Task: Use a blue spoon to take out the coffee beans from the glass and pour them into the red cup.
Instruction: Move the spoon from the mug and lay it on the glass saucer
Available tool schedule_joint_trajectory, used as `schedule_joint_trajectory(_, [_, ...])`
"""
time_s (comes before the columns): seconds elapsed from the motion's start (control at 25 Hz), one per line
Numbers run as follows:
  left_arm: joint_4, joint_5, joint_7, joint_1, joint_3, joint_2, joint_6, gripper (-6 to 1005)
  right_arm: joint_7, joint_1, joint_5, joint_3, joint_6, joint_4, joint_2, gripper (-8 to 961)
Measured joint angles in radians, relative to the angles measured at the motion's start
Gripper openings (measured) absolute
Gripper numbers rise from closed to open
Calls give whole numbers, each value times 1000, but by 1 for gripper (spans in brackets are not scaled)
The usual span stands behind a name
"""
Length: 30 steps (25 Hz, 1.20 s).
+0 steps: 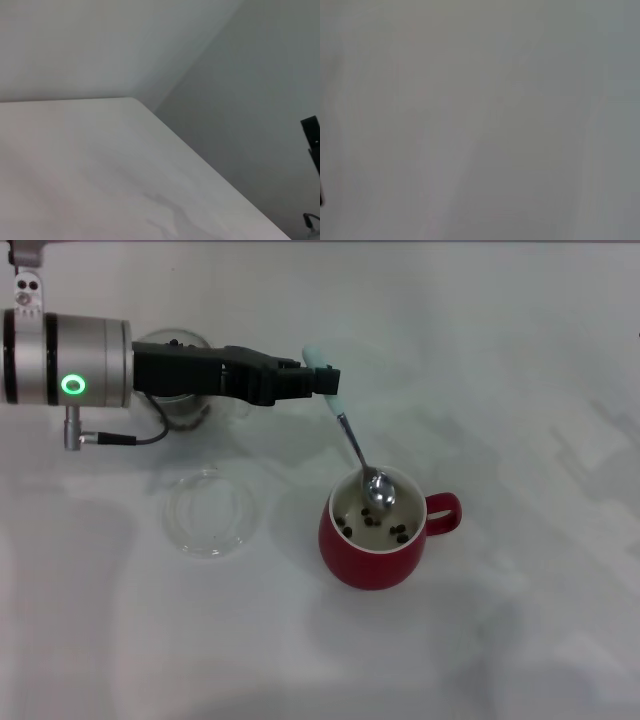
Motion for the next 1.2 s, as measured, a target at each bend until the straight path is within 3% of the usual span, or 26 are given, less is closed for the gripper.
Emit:
schedule_joint_trajectory(0.28, [-10, -9, -14, -22, 0, 6, 59, 126, 0, -1, 0, 0, 3, 0, 0, 647])
schedule_joint_trajectory(0.48, [-73, -101, -64, 1, 0, 16, 168, 126, 0, 1, 0, 0, 4, 0, 0, 647])
schedule_joint_trajectory(0.64, [-174, -185, -97, 63, 0, 16, 207, 126, 0, 4, 0, 2, 4, -1, 0, 647])
schedule_joint_trajectory(0.88, [-217, -245, -105, 170, 0, 22, 196, 125, 0, 7, 5, 10, 5, -12, 0, 648])
schedule_joint_trajectory(1.08, [-244, -252, -93, 299, 0, 6, 145, 125, 0, 10, 14, 12, 23, -23, 0, 648])
schedule_joint_trajectory(1.2, [-245, -262, -88, 339, 0, 2, 131, 125, 0, 11, 21, 12, 33, -26, 0, 647])
